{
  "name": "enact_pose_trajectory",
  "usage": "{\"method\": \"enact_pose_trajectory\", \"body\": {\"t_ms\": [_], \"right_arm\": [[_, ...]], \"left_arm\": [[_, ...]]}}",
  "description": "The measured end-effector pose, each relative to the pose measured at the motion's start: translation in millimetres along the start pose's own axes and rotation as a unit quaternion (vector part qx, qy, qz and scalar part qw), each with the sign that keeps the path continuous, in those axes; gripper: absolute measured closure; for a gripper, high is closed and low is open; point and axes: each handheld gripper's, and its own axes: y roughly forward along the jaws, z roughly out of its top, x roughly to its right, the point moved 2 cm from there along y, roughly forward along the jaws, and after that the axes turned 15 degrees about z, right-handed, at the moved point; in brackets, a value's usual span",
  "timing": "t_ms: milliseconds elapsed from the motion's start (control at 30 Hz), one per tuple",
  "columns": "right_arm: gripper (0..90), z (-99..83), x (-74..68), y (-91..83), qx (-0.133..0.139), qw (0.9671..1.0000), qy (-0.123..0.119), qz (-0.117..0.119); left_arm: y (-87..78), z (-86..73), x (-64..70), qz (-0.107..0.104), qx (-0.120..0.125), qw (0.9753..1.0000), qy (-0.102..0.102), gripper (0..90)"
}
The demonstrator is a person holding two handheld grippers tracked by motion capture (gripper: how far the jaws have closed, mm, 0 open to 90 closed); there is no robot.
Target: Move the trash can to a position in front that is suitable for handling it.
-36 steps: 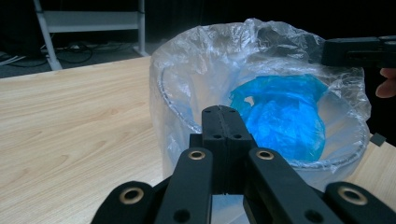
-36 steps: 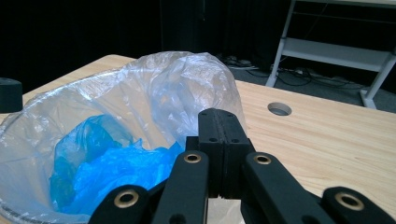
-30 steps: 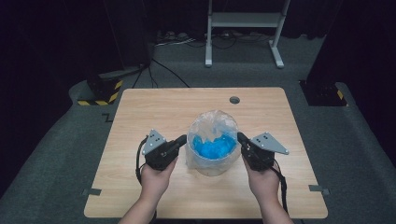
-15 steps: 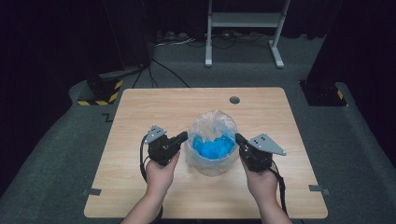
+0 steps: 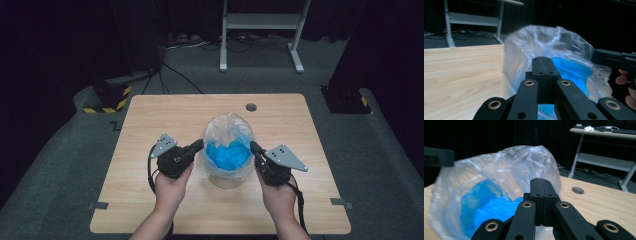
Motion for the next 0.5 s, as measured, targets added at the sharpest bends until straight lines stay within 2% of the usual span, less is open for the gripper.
{"method": "enact_pose_trajectory", "body": {"t_ms": [33,67,133,167,200,267,333,400,500], "right_arm": [[90.0,0.0,0.0,0.0,0.0,1.0,0.0,0.0],[90.0,1.8,-8.4,3.4,0.002,0.9999,-0.002,0.014],[90.0,2.1,-12.0,5.6,0.001,0.9998,-0.005,0.02],[90.0,1.7,-25.1,14.0,-0.005,0.9991,-0.011,0.04],[90.0,1.1,-29.7,17.4,-0.009,0.9987,-0.014,0.047],[90.0,-2.9,-45.0,29.3,-0.023,0.9967,-0.019,0.075],[90.0,-7.3,-58.0,39.5,-0.035,0.9946,-0.028,0.093],[90.0,-10.5,-69.0,47.8,-0.045,0.9925,-0.038,0.107],[90.0,-13.1,-80.0,55.2,-0.053,0.9903,-0.046,0.12]], "left_arm": [[0.0,0.0,0.0,0.0,0.0,1.0,0.0,89.9],[0.9,-2.8,2.9,-0.007,-0.008,0.9999,0.005,89.9],[1.3,-5.0,4.0,-0.009,-0.013,0.9998,0.009,89.9],[0.9,-7.6,4.8,-0.01,-0.016,0.9998,0.009,89.8],[0.1,-9.1,4.6,-0.009,-0.019,0.9998,0.006,89.8],[-1.4,-10.6,2.6,-0.008,-0.02,0.9997,0.008,89.8],[-3.2,-12.1,-0.8,-0.006,-0.022,0.9997,0.004,89.8],[-4.7,-13.3,-2.9,-0.007,-0.025,0.9997,-0.003,89.8],[-5.9,-14.4,-3.5,-0.008,-0.026,0.9996,-0.002,89.8]]}}
